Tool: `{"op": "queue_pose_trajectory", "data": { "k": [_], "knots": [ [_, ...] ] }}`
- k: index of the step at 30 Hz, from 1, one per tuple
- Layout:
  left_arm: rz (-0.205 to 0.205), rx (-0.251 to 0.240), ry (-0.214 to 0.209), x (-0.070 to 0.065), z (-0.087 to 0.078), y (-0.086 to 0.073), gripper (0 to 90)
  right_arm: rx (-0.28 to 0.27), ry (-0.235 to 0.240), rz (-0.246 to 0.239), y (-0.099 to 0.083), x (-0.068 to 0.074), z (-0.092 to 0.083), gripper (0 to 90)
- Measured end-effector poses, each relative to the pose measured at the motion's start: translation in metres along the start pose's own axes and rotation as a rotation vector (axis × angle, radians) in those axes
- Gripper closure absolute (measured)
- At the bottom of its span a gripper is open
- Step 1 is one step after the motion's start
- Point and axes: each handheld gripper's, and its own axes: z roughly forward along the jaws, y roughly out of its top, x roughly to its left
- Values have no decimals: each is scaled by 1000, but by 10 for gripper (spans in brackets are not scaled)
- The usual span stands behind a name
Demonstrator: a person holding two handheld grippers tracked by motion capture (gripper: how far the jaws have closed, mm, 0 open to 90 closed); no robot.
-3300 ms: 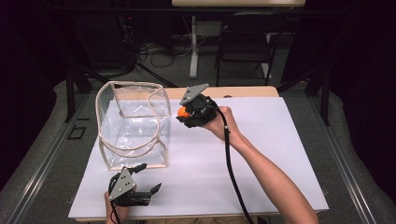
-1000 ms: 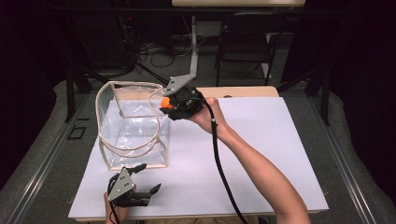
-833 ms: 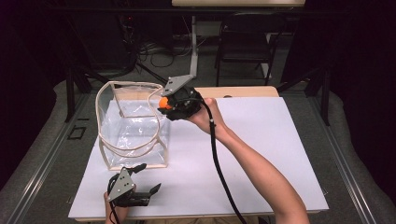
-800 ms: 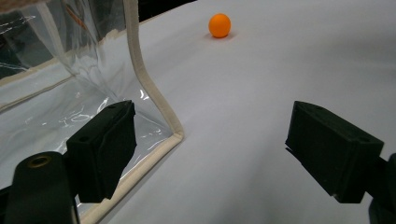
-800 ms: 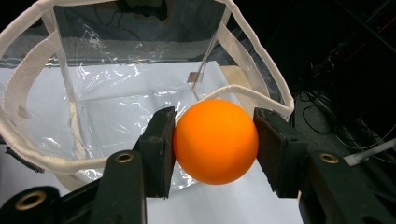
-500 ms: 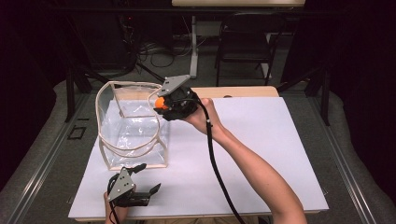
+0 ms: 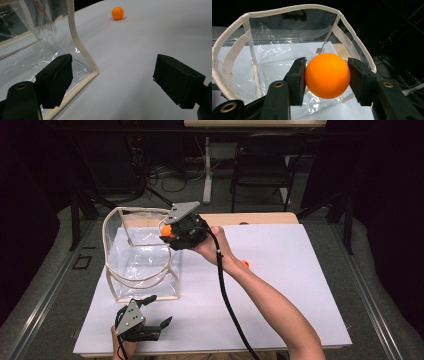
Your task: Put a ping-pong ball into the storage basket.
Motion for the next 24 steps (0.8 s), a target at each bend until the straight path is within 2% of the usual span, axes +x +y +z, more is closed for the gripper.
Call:
{"op": "queue_pose_trajectory", "data": {
  "k": [24],
  "knots": [
    [-2,-2,-1,-1,0,0,157,-9,22,1,7,11,13,507]
  ]
}}
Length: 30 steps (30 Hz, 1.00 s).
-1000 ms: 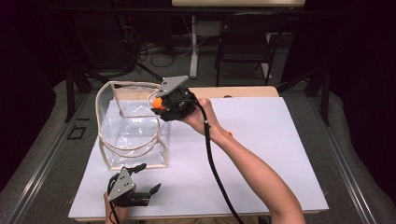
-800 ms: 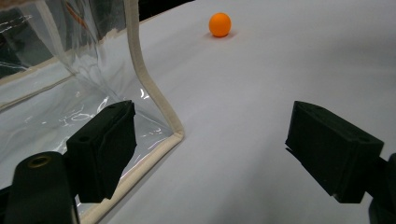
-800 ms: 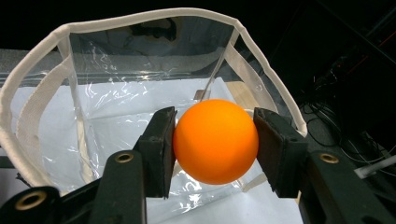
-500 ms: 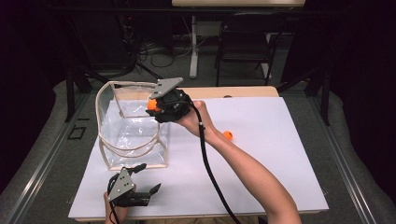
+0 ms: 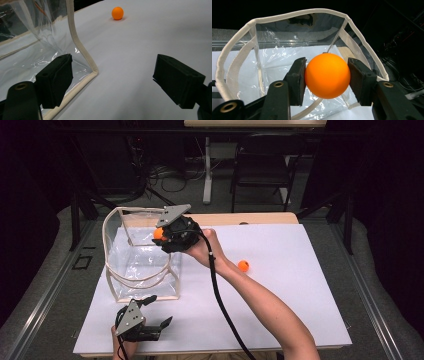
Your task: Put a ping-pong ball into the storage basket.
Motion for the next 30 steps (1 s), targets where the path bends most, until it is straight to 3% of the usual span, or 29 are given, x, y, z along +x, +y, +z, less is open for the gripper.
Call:
{"op": "queue_pose_trajectory", "data": {
  "k": [30],
  "knots": [
    [0,2,6,1,0,0,157,40,27,-17,6,12,24,506]
  ]
}}
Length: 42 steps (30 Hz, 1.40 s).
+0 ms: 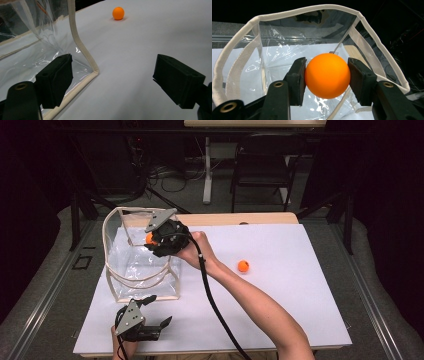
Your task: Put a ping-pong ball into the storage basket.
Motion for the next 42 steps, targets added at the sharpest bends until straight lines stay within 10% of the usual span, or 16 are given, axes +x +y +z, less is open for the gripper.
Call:
{"op": "queue_pose_trajectory", "data": {
  "k": [42],
  "knots": [
    [-3,-8,0,0,-2,0,157,132,59,-7,3,11,31,504]
  ]
}}
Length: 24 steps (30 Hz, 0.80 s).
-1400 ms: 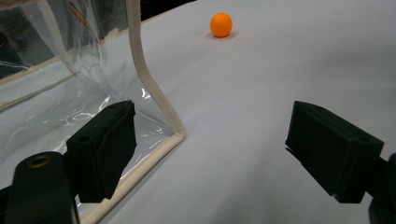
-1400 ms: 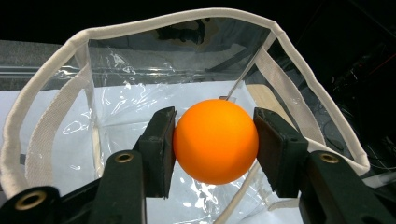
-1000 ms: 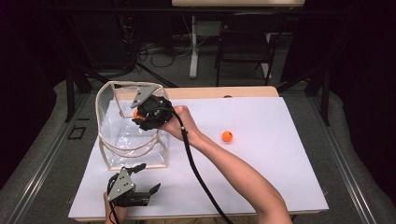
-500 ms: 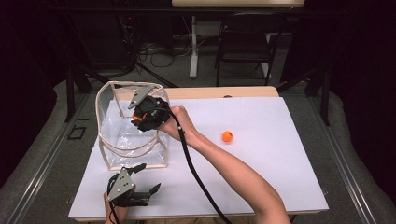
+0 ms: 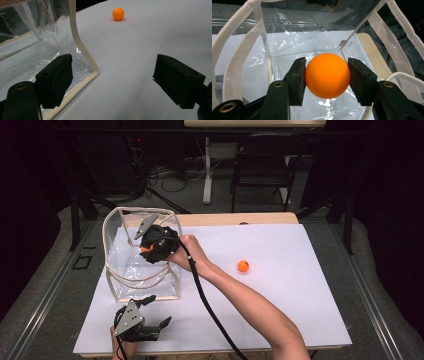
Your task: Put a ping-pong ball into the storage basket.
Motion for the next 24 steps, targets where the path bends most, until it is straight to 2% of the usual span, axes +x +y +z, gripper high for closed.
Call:
{"op": "queue_pose_trajectory", "data": {
  "k": [24],
  "knots": [
    [3,4,-4,0,1,0,158,53,13,1,0,1,8,500]
  ]
}}
